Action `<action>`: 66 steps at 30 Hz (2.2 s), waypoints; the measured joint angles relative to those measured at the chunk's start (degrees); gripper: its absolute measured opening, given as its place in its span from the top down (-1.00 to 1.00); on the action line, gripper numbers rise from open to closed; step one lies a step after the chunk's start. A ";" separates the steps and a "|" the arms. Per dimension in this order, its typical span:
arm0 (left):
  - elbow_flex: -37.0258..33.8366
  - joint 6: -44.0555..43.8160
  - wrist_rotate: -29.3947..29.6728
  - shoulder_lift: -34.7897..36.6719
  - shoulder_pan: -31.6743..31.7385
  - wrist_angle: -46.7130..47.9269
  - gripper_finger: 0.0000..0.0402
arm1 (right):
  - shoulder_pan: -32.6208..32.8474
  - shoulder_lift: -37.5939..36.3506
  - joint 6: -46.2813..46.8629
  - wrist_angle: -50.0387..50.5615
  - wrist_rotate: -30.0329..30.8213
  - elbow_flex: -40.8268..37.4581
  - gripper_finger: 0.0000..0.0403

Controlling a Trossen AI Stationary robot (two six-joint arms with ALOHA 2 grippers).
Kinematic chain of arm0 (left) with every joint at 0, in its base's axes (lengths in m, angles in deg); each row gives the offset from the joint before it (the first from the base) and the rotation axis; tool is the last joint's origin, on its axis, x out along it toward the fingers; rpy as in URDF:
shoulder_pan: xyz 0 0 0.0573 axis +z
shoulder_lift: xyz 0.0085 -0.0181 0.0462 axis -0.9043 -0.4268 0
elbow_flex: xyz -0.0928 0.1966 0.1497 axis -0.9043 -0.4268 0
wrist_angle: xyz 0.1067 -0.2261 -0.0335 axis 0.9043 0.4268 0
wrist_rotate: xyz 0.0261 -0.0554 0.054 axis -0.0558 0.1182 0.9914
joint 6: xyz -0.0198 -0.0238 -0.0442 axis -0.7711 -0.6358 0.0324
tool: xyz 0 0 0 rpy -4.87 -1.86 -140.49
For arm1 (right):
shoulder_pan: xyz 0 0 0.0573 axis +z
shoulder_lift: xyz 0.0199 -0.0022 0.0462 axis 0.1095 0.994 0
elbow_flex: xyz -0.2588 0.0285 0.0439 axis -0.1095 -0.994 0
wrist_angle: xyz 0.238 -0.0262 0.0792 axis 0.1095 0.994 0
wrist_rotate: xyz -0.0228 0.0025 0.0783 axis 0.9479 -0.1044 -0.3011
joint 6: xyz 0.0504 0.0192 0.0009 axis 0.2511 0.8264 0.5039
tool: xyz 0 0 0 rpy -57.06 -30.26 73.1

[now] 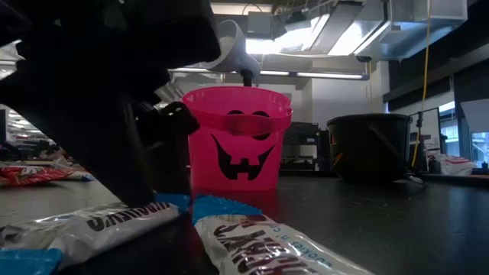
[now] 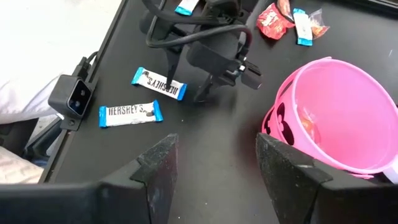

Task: Sort candy
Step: Put the white chocolate bar into the black bucket

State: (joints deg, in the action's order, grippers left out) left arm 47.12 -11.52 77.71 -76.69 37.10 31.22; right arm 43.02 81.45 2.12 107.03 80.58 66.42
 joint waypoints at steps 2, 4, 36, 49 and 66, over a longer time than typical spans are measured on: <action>0.15 -0.10 0.25 -1.03 0.02 0.41 -0.17 | 0.00 0.00 0.00 -0.02 -0.02 0.00 -0.05; 0.23 -0.24 1.42 -1.67 0.02 1.66 -0.16 | 0.00 0.00 0.00 -0.02 -0.02 0.00 -0.05; -0.11 3.47 -2.58 -0.27 3.13 2.93 1.00 | 0.00 0.00 0.00 0.07 0.00 0.00 -0.05; -0.53 4.40 12.28 13.33 -2.14 15.48 0.99 | -0.02 0.00 0.02 0.04 0.44 0.00 -0.05; 8.11 10.90 28.63 20.58 -7.43 21.24 1.00 | -0.04 0.00 0.50 -4.21 10.70 -0.01 -0.05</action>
State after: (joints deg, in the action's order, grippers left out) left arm 55.23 -0.62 106.34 -56.11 29.66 52.46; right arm 42.97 81.45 2.62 102.82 91.28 66.41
